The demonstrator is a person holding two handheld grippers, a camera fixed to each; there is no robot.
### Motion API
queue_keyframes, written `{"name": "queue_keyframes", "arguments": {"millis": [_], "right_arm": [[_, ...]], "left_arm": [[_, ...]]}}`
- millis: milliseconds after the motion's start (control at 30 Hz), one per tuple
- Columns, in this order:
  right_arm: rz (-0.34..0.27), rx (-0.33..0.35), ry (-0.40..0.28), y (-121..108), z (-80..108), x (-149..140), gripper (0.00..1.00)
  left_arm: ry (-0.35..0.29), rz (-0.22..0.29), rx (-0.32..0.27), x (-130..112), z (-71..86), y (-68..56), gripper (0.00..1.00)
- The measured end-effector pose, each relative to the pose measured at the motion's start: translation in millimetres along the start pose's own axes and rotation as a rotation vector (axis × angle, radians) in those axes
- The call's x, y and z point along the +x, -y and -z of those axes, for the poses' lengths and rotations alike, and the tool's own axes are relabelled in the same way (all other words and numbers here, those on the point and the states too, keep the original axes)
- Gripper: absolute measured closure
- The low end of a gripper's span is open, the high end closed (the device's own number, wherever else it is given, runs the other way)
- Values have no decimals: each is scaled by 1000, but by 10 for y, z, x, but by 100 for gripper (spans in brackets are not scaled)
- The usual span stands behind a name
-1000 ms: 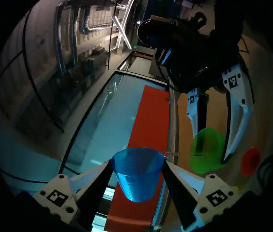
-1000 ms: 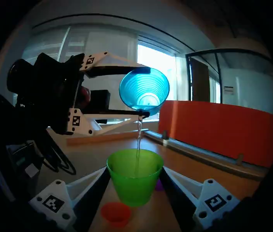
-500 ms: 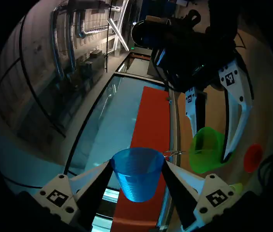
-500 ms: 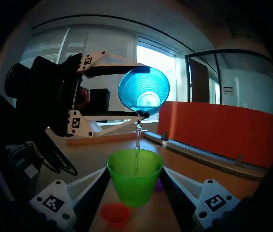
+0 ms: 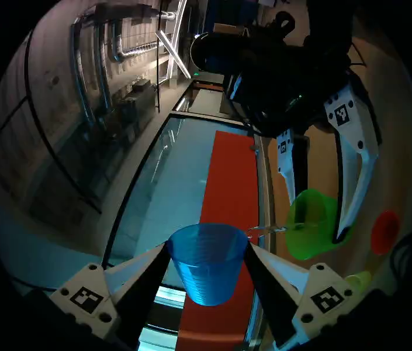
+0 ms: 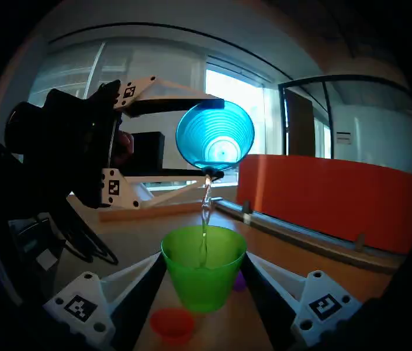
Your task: Pour water
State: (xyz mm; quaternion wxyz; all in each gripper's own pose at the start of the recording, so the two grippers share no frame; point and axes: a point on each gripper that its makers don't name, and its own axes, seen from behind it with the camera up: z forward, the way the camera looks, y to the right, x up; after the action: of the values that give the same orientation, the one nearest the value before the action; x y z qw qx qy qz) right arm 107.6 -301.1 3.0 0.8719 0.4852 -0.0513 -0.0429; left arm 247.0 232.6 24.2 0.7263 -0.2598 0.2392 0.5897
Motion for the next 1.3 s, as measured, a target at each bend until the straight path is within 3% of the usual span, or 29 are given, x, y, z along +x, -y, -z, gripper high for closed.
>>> {"name": "queue_keyframes", "arguments": {"millis": [767, 1300], "right_arm": [[6, -2, -8, 5, -3, 57, 10], [8, -5, -12, -3, 12, 59, 10]], "left_arm": [[-5, -60, 10, 15, -10, -5, 13], [-9, -135, 21, 44, -36, 42, 13]]}}
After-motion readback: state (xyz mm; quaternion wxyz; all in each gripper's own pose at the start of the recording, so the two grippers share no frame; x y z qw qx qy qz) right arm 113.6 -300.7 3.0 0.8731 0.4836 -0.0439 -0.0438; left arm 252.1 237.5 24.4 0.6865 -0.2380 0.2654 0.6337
